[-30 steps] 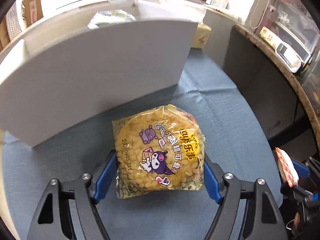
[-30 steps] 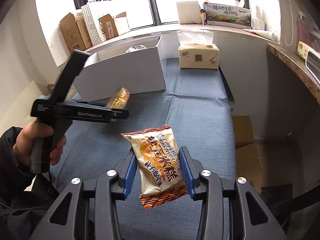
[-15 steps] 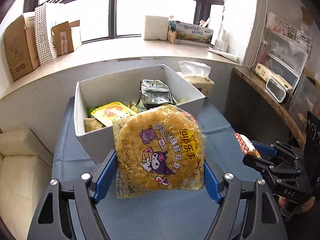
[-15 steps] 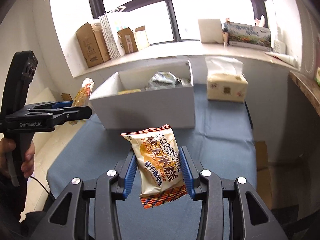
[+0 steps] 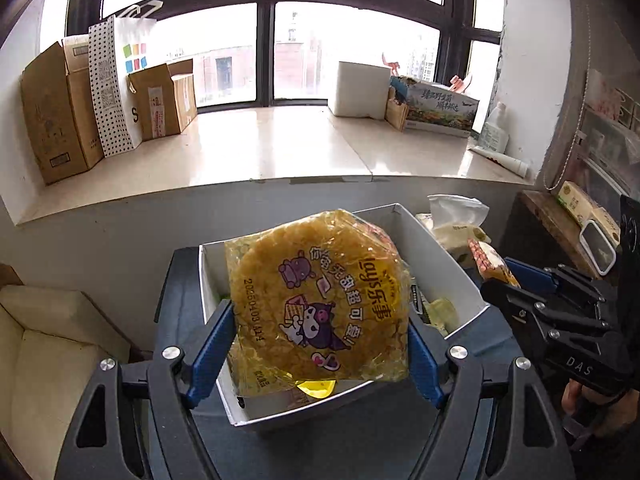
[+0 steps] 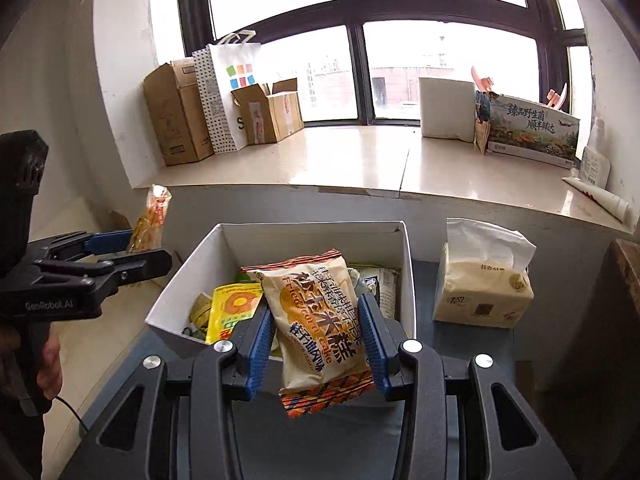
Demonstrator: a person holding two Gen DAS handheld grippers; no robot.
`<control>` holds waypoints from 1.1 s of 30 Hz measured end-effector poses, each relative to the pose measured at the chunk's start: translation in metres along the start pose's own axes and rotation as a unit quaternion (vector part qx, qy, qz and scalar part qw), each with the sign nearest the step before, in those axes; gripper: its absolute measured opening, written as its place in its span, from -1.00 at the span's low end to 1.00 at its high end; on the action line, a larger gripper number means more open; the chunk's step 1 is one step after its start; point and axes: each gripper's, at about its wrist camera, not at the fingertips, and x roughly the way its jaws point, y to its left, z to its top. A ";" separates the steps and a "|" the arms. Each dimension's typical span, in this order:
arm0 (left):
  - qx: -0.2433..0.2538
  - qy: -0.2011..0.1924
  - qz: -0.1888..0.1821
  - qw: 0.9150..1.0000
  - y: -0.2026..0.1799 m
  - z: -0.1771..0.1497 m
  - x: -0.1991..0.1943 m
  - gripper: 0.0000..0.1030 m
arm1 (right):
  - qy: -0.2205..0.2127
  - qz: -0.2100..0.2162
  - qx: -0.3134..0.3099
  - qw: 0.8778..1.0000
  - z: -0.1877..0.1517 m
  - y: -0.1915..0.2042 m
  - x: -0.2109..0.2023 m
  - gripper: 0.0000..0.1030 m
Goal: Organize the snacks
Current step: 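Place the cake pack and bread pack into the box and open both tools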
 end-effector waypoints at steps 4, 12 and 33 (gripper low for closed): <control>0.002 0.011 0.009 1.000 0.008 0.002 0.024 0.62 | 0.007 -0.005 0.017 1.000 0.017 -0.010 0.030 -0.11; 0.000 0.006 0.005 1.000 0.022 -0.004 0.026 1.00 | -0.010 0.016 0.061 0.998 0.031 -0.020 0.043 0.96; -0.006 -0.137 -0.002 0.991 -0.011 -0.039 -0.119 1.00 | -0.130 -0.042 -0.059 0.989 -0.012 0.068 -0.110 1.00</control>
